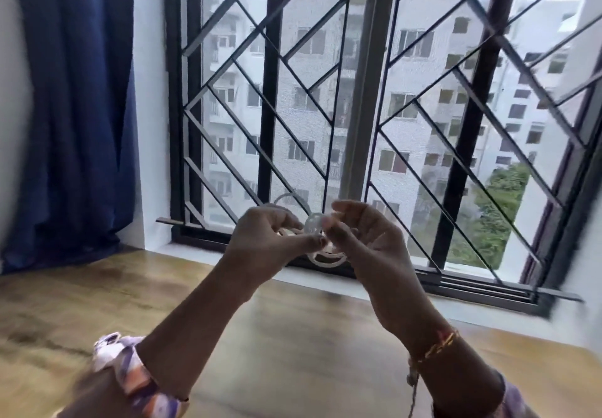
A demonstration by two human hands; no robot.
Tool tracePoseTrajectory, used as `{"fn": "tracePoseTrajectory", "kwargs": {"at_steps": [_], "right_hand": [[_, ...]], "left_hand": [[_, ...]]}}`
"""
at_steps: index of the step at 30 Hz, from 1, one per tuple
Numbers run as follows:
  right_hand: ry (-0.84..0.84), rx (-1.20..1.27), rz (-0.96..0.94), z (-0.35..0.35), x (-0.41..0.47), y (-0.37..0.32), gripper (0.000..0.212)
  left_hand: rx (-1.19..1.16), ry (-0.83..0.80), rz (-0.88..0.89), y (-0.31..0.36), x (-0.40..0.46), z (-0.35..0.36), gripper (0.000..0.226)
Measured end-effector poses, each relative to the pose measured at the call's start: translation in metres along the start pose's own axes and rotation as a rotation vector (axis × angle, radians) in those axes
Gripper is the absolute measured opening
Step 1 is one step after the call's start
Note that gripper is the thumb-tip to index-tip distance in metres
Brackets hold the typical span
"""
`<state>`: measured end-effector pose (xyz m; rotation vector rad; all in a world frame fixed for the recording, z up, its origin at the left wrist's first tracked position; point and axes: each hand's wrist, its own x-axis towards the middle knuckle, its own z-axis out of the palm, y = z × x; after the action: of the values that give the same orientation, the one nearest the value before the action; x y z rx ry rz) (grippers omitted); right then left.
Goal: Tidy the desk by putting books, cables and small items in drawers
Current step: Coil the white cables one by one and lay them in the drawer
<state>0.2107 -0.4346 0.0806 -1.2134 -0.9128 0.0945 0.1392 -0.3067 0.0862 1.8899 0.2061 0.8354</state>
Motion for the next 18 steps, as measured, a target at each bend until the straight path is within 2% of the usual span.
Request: {"fn": "tracePoseTrajectory", "kwargs": {"at_steps": [2, 3, 7, 9, 11, 15, 18], "right_hand": [[-0.008, -0.294, -0.120, -0.004, 0.002, 0.002, 0.029], [-0.011, -0.355, -0.151, -0.007, 0.004, 0.003, 0.025], [-0.050, -0.350, -0.204, -0.022, 0.007, 0.006, 0.040], [-0.084, -0.260, -0.194, -0.030, 0.007, 0.002, 0.038], [-0.071, -0.104, -0.126, -0.039, 0.011, -0.001, 0.030], [-0.037, 0.006, -0.007, -0.051, 0.018, 0.004, 0.015], [-0.004, 0.085, 0.054, -0.056, 0.019, 0.010, 0.009]], "left_hand": [[0.117, 0.034, 0.040, 0.003, 0.002, 0.005, 0.038], [0.144, 0.025, 0.051, 0.003, 0.003, 0.006, 0.038], [0.177, -0.116, 0.064, 0.006, 0.004, 0.004, 0.044], [0.026, -0.238, 0.042, 0.010, 0.002, 0.003, 0.035], [-0.242, -0.321, -0.048, 0.014, 0.002, 0.008, 0.030], [-0.683, -0.177, -0.379, 0.019, 0.008, 0.029, 0.016], [-0.836, -0.170, -0.433, 0.022, 0.012, 0.039, 0.026]]}}
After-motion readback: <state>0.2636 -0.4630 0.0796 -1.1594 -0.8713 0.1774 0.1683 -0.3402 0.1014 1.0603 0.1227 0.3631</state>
